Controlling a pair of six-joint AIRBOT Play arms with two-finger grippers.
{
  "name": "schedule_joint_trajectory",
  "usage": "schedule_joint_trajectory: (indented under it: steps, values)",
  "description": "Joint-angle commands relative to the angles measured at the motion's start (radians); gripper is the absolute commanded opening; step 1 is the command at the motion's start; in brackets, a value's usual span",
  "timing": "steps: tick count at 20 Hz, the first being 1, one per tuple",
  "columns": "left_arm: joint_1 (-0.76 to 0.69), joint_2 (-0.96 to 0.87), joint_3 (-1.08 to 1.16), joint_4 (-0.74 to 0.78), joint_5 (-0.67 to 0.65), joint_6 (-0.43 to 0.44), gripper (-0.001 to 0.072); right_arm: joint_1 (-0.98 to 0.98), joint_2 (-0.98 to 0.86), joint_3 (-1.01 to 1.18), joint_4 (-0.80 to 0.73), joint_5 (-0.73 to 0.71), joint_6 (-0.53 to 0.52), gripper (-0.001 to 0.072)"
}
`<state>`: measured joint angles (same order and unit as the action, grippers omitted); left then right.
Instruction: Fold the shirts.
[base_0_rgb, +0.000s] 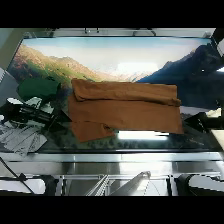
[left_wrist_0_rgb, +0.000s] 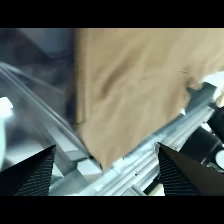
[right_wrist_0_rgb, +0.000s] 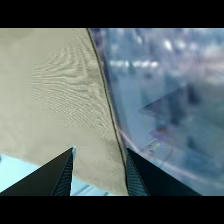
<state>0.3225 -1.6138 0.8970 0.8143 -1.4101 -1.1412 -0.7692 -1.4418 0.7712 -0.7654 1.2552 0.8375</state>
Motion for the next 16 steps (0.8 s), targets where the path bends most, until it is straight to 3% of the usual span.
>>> schedule_joint_trajectory:
  steps: [1,5,6,7,9,16]
  values:
    - [-0.068,-0.027,-0.035,0.019,0.105,0.004,0.0655,-0.003,0.004,-0.007,0.018,0.014,-0.011,0.0365]
    - [-0.142,-0.043,0.04,-0.061,0.126,0.047,0.0624,-0.005,0.004,-0.007,0.024,0.036,-0.013,0.0367]
    - [-0.148,-0.043,0.064,-0.057,0.114,0.046,0.0574,-0.006,0.004,-0.007,0.024,0.035,0.005,0.0395]
    - [-0.148,-0.043,0.085,-0.047,0.089,0.049,0.035,-0.008,0.004,-0.007,0.019,0.03,0.018,0.0481]
    - [-0.134,-0.041,0.104,-0.048,0.034,0.053,0.0017,-0.007,0.003,-0.008,-0.026,0.002,0.047,0.0522]
    - [-0.12,-0.041,0.05,-0.055,0.013,0.066,0.0024,-0.003,-0.079,-0.07,-0.049,0.023,0.039,0.0518]
